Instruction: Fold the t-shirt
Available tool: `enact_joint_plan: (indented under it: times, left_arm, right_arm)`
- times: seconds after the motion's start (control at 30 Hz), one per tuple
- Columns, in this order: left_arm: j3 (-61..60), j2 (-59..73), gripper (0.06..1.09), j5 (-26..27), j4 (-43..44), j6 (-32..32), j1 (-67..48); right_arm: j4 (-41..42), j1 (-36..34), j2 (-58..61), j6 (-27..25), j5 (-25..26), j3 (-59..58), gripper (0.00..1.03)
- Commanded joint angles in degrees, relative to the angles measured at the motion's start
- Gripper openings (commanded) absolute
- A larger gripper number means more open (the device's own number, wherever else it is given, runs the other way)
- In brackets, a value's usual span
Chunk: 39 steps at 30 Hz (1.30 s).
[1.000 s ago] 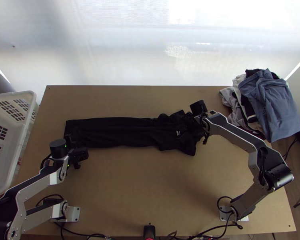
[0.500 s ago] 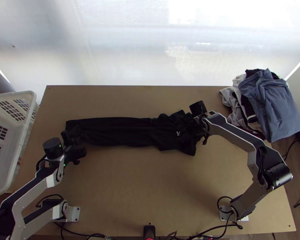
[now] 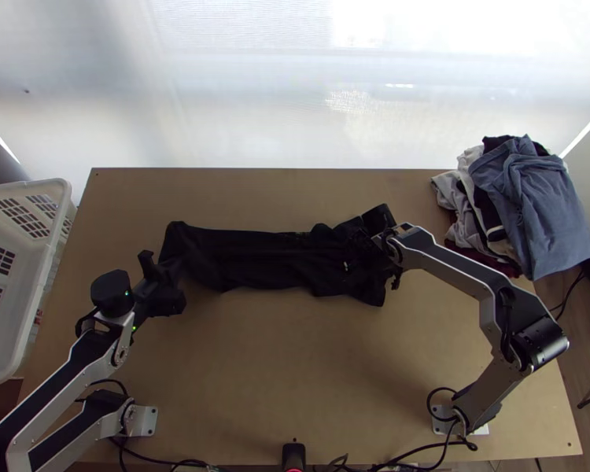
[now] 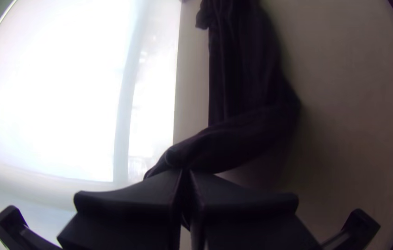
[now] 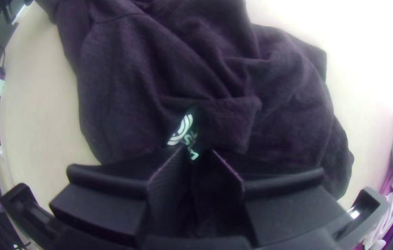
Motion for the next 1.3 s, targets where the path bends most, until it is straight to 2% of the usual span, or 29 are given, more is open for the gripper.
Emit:
enact_joint_plan:
  times: [0.0,0.23,0.53,1.03,1.27]
  left_arm:
    - [3.35,2.22,0.10,-0.89,-0.34,0.80,-10.22]
    - [14.16,14.35,0.10,-1.24,1.25,0.54,-14.97]
    - [29.10,30.08,0.10,-5.46,4.06,-0.87,-25.25]
    - [40.35,40.54,0.10,-8.54,4.76,-3.06,-33.25]
    - [45.01,45.19,0.10,-9.15,5.82,-3.50,-36.68]
  right_arm:
    - [0.09,0.31,0.27,-0.03,0.00,0.06,0.24]
    - [0.09,-1.45,-1.49,-0.12,0.00,-1.09,0.24]
    - [0.09,-2.59,-2.28,0.06,-0.09,-1.61,0.24]
    - [1.23,-3.56,-2.45,0.67,-0.79,-2.40,0.24]
    - [1.05,-6.19,-4.12,0.67,-0.79,-2.58,0.24]
